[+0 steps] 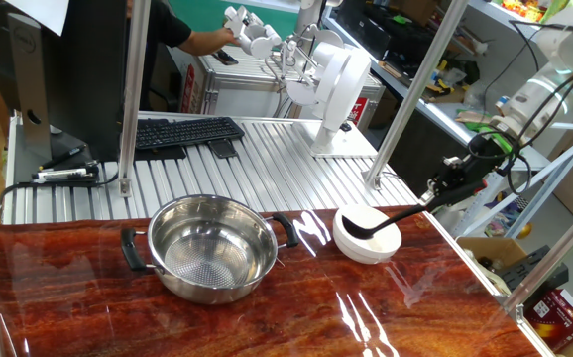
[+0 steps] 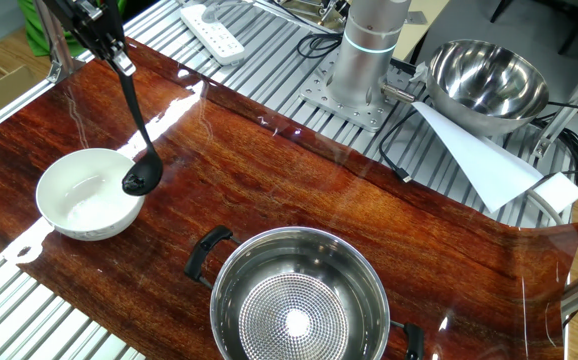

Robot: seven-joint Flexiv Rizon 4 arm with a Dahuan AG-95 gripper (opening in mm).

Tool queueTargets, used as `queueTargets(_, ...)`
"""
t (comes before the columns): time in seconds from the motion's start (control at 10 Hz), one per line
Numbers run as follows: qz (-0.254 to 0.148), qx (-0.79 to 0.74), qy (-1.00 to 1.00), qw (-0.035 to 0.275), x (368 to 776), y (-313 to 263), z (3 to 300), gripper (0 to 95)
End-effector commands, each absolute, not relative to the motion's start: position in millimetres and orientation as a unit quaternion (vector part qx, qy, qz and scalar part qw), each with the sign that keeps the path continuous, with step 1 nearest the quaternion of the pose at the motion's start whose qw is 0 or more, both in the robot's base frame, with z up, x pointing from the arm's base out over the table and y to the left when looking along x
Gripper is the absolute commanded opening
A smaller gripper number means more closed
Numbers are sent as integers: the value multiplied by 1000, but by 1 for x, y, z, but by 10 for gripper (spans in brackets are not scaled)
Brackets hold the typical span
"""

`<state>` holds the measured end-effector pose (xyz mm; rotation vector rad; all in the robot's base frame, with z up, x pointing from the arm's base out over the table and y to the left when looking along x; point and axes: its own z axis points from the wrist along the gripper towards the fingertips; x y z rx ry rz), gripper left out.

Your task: Scoop water with a large spoon from one bowl to another

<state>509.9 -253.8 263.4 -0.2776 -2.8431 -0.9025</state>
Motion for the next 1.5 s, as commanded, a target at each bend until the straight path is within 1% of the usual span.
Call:
queueTargets(0.1, -305, -93, -945, 74, 510, -256, 263, 0)
queueTargets(1.5, -316, -98, -940, 79, 509, -257, 261, 0)
